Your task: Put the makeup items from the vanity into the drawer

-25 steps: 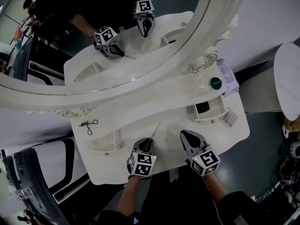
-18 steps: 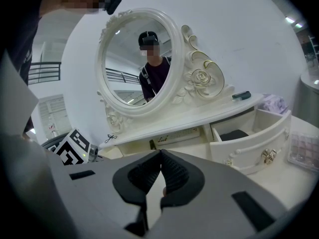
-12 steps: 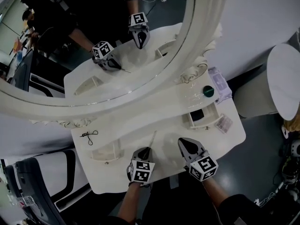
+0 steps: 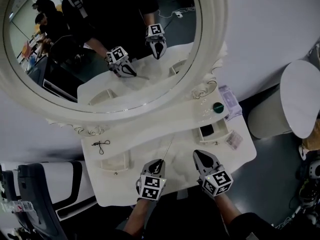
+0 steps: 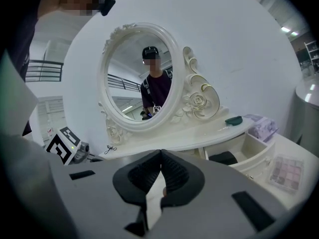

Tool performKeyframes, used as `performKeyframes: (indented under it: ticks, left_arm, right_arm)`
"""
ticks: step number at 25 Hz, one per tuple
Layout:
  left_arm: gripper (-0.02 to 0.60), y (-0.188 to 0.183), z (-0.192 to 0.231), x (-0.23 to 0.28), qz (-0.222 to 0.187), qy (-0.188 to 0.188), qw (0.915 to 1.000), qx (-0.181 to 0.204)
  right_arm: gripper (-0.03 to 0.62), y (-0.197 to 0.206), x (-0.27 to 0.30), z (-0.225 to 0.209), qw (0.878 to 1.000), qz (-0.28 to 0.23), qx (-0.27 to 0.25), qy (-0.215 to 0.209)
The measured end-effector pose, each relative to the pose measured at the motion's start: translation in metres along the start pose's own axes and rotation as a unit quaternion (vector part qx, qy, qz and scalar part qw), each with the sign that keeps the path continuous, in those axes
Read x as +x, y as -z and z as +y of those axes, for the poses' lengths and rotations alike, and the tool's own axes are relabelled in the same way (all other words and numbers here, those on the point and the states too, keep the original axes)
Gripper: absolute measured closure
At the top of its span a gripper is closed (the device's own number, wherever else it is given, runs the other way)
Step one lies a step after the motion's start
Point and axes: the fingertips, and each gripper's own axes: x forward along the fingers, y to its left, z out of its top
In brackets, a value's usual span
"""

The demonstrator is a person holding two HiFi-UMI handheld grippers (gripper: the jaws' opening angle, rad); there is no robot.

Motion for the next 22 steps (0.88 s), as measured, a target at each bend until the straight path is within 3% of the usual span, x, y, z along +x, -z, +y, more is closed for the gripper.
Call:
performKeyframes:
  ticks: [11, 22]
  left_arm:
    - [0.546, -0.034, -0.017, -0.017, -0.036, 0.006, 0.9989, 0.03]
    - [0.546, -0.083, -0.061, 0.007, -0.058, 0.045, 0.9946, 0.074]
  right_arm:
    - [0.571, -0.01, -0.017, -0.007, 1.0, -0.023, 0.009, 0.019]
    - [0.571, -0.025, -0.045, -0.04, 0.997, -0.046, 0.011, 0.055]
